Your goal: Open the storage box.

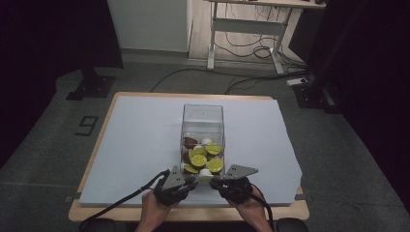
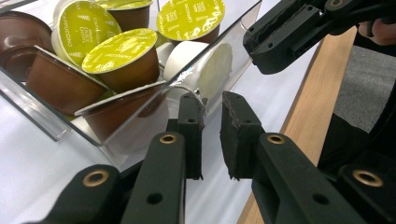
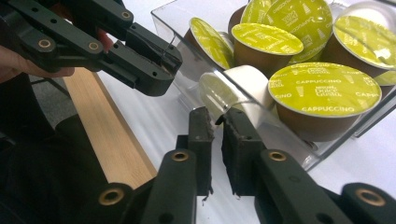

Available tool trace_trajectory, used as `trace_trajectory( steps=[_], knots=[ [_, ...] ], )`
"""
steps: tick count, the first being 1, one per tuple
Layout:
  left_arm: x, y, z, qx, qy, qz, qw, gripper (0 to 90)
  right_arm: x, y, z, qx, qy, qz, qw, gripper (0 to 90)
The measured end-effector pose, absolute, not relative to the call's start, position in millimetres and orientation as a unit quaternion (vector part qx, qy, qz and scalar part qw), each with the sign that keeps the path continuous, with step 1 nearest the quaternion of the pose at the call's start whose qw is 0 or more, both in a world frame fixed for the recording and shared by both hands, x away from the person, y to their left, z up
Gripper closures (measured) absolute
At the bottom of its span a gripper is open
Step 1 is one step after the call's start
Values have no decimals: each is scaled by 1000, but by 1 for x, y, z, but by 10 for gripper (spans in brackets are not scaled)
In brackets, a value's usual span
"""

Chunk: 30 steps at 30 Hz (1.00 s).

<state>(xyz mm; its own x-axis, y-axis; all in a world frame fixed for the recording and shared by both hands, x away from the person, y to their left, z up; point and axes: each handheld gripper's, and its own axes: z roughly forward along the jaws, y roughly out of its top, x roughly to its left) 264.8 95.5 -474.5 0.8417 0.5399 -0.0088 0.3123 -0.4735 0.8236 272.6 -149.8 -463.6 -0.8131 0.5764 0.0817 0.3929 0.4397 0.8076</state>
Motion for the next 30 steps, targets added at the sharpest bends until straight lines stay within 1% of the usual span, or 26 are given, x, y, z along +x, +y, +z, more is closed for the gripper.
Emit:
trace_trajectory(
  steps=[6, 10, 19, 30],
  knots=[
    [263, 102, -476, 843, 251, 120, 460, 761, 273, -153, -465, 288, 849, 432, 96, 766],
    [262, 107, -475, 847, 252, 115, 454, 740, 271, -160, -466, 291, 849, 431, 93, 752],
    [256, 117, -479, 851, 256, 115, 443, 719, 268, -168, -466, 290, 852, 426, 91, 743],
    [262, 143, -484, 841, 286, 120, 443, 709, 274, -180, -465, 300, 852, 418, 97, 733]
  ],
)
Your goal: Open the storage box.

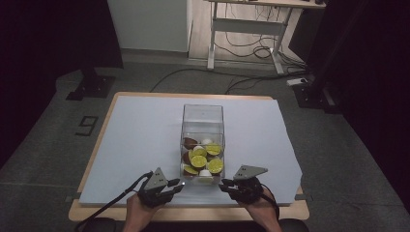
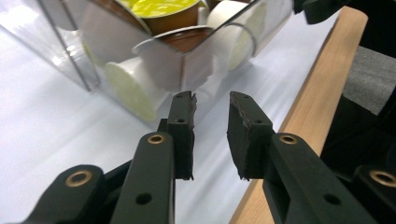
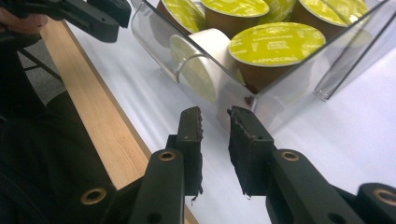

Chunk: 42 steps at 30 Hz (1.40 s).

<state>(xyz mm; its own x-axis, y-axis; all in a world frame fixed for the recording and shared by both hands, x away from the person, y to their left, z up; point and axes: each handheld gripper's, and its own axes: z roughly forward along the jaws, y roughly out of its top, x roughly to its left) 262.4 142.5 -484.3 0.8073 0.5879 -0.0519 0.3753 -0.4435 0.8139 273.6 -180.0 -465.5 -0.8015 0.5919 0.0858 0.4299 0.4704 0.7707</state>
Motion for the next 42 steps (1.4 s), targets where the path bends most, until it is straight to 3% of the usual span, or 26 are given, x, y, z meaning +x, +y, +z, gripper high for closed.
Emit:
trace_trajectory(
  steps=[26, 34, 42],
  knots=[
    [288, 178, -489, 824, 335, 140, 434, 642, 300, -212, -458, 314, 837, 438, 88, 721],
    [299, 181, -491, 820, 349, 143, 431, 562, 311, -222, -455, 321, 847, 407, 117, 639],
    [307, 183, -496, 826, 350, 153, 415, 403, 318, -241, -462, 351, 837, 400, 128, 492]
  ],
)
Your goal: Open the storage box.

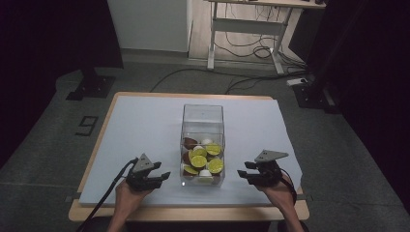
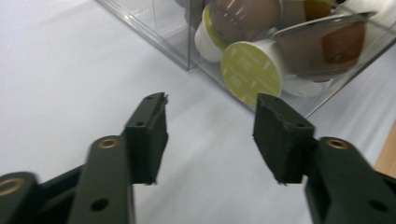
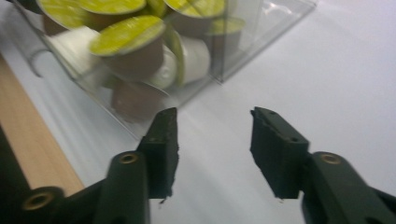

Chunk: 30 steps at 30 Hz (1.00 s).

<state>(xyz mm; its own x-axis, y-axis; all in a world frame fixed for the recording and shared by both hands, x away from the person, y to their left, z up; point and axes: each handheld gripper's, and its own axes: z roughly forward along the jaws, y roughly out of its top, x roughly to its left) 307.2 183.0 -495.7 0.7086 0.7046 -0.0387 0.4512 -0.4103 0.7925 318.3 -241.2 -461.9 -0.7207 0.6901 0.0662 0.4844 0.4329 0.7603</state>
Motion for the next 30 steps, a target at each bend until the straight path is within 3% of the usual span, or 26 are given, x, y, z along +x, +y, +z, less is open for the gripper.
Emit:
trace_trajectory(
  steps=[8, 18, 26, 30],
  knots=[
    [313, 186, -503, 827, 367, 147, 400, 221, 323, -250, -473, 375, 826, 397, 141, 323],
    [321, 193, -517, 832, 389, 131, 372, 93, 325, -256, -493, 407, 822, 372, 142, 148],
    [324, 189, -527, 848, 390, 129, 336, 0, 328, -256, -506, 423, 824, 351, 138, 131],
    [324, 190, -527, 846, 391, 126, 340, 0, 329, -255, -511, 426, 825, 346, 139, 67]
  ],
)
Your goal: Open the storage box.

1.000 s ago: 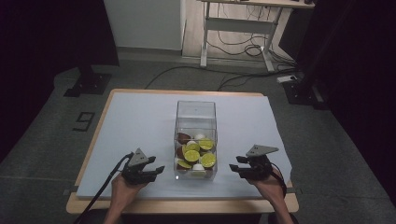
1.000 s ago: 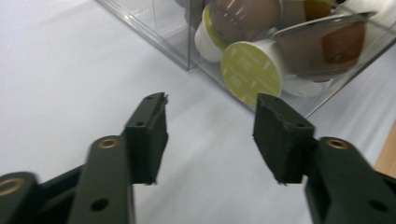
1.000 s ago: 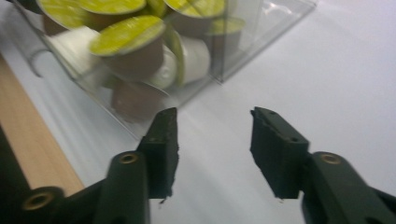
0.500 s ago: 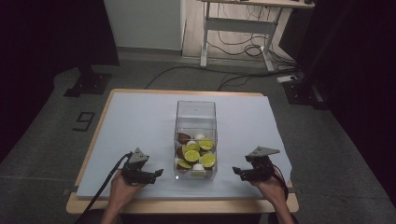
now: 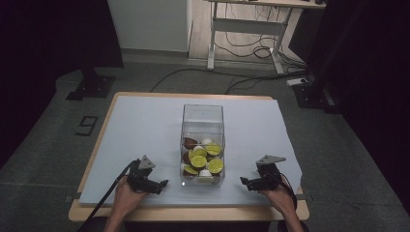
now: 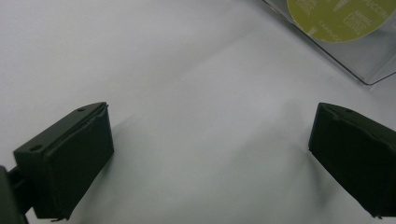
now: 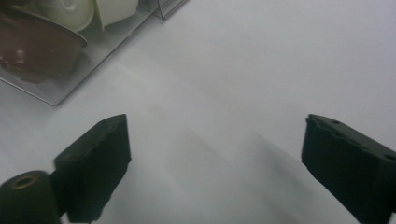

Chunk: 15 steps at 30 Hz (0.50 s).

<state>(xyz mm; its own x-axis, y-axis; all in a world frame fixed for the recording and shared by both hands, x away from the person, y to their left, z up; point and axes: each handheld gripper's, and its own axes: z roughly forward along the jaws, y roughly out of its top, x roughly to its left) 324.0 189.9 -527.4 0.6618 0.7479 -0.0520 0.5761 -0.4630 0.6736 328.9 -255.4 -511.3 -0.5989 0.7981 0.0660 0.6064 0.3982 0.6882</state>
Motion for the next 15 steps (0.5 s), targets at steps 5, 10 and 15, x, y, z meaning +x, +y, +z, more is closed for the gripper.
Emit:
trace_trajectory(
  steps=[5, 10, 15],
  knots=[
    [323, 188, -528, 849, 388, 134, 332, 0, 330, -253, -518, 431, 828, 330, 141, 0],
    [322, 185, -529, 853, 385, 143, 323, 0, 330, -248, -527, 431, 838, 306, 137, 0],
    [322, 185, -529, 853, 384, 144, 323, 0, 329, -246, -528, 424, 842, 298, 147, 0]
  ],
)
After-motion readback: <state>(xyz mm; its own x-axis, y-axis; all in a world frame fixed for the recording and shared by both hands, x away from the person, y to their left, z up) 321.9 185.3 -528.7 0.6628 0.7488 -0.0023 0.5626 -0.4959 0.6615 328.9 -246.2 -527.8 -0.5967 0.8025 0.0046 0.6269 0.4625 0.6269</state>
